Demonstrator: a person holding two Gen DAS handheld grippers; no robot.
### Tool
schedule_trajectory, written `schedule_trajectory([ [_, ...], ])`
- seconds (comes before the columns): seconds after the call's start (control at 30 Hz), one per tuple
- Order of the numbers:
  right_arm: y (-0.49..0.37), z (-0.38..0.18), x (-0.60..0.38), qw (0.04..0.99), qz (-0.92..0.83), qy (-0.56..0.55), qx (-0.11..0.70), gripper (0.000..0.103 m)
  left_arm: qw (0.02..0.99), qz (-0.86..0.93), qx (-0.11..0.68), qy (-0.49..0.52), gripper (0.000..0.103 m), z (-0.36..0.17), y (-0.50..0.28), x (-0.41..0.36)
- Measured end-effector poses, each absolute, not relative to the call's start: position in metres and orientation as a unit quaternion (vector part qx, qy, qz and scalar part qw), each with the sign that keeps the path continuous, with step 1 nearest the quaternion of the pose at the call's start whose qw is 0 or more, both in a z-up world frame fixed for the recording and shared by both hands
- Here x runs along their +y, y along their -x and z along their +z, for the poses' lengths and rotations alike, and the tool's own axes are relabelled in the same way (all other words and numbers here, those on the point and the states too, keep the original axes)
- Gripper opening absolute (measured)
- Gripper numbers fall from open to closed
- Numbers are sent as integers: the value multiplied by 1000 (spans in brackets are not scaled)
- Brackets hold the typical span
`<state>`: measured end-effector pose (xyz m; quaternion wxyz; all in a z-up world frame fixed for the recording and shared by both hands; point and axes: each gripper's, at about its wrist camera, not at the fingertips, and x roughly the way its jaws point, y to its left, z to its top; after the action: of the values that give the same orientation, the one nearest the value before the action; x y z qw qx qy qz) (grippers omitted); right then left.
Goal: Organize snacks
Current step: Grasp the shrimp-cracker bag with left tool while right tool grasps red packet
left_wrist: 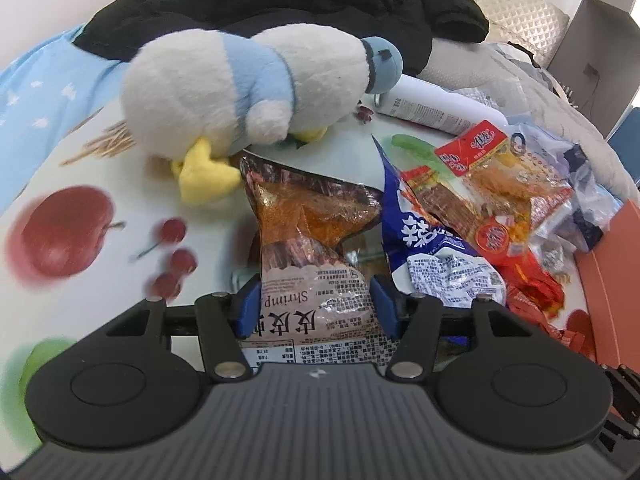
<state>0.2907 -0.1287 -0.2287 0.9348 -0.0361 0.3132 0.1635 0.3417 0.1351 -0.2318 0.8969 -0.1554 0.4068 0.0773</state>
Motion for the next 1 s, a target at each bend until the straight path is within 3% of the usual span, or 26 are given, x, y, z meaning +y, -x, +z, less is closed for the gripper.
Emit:
schedule_trajectory([
  [0.47,-213,-219,-147,930,161,33,328,34,892,43,427,139,62,-211,-226,95],
  [1.0,-148,-206,-182,921,151,37,358,34,880,-8,459,122,62,-213,-176,37],
])
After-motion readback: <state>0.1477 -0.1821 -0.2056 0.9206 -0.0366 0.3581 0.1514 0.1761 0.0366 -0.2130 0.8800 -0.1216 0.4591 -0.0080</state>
